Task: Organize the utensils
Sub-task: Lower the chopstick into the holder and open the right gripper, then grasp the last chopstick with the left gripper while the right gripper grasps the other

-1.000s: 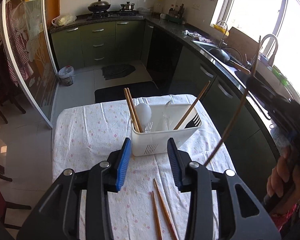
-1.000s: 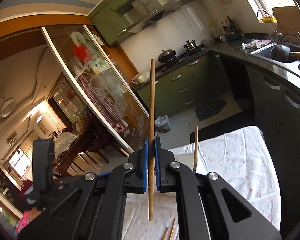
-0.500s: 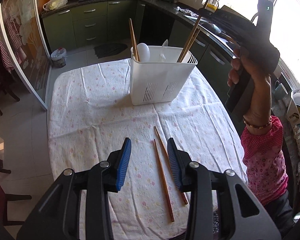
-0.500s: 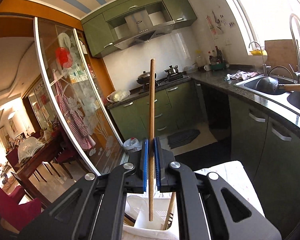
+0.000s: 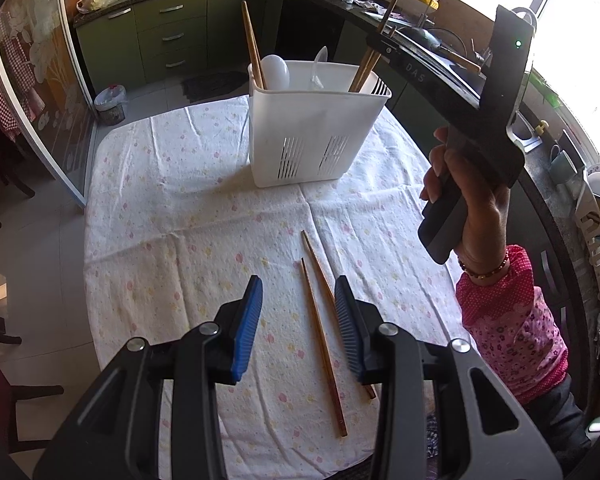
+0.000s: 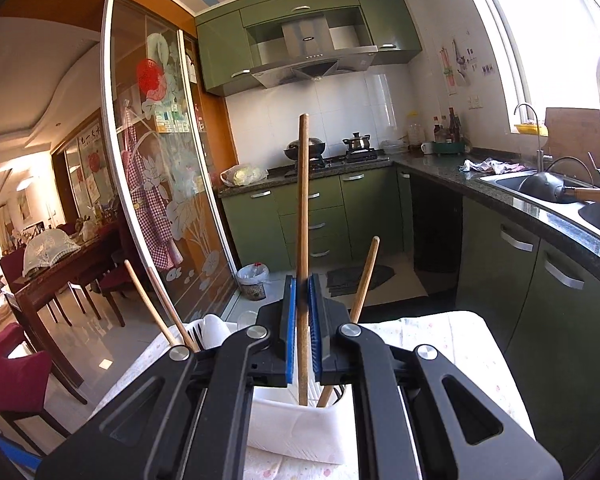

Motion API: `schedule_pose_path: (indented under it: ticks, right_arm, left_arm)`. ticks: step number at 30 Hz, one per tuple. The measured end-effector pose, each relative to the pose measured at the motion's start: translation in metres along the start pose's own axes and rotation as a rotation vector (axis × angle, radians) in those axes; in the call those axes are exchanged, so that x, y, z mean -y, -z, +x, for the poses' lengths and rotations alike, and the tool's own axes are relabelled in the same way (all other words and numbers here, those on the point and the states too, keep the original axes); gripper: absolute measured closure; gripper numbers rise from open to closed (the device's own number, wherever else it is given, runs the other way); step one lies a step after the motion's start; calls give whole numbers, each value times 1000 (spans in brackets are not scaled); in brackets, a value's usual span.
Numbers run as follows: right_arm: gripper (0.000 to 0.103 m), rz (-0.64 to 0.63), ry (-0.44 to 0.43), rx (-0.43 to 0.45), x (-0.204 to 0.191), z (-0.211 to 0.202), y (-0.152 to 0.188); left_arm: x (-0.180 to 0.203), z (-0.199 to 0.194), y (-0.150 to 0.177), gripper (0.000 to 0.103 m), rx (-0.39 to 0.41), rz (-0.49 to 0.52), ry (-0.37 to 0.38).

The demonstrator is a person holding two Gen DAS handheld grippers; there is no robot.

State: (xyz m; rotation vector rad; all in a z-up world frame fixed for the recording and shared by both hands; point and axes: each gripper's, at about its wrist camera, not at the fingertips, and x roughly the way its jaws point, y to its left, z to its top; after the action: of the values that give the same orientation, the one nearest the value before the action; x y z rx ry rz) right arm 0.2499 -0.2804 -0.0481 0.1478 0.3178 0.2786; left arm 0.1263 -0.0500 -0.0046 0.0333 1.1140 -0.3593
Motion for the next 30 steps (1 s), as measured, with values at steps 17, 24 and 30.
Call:
schedule_pose_path:
  ticks: [17, 24, 30]
  right_arm:
    - [75, -28, -60, -151, -5, -106, 42]
    - [75, 0, -83, -429, 4, -123, 79]
    - [75, -39, -73, -528, 3, -127, 88]
  left_arm:
    - [15, 88, 31, 68, -321, -37, -15]
    - [27, 133, 39, 68, -459, -86, -47]
    - [30, 151, 36, 84, -494, -85, -114]
